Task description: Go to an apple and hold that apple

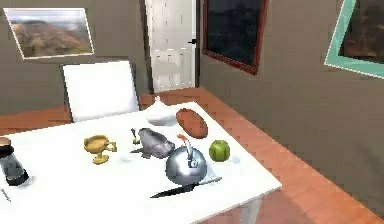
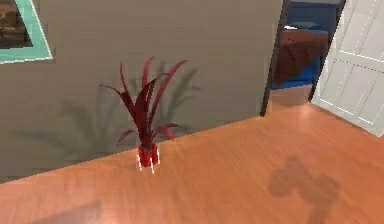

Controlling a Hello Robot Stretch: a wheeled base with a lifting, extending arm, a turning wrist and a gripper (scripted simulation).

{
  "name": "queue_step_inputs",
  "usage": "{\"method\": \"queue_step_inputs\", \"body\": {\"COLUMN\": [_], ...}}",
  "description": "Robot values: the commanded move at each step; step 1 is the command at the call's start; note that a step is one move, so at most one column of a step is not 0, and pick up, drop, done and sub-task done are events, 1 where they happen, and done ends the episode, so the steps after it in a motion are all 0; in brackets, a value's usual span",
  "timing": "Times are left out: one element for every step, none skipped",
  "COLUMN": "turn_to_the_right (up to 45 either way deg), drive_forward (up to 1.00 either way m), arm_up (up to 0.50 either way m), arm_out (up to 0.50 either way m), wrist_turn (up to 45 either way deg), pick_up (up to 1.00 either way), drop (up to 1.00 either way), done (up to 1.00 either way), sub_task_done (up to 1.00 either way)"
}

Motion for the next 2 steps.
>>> {"method": "queue_step_inputs", "body": {"turn_to_the_right": [-45.0,-33.0], "drive_forward": [0.0,0.0], "arm_up": [0.0,0.0], "arm_out": [0.0,0.0], "wrist_turn": [0.0,0.0], "pick_up": [0.0,0.0], "drop": [0.0,0.0], "done": [0.0,0.0], "sub_task_done": [0.0,0.0]}}
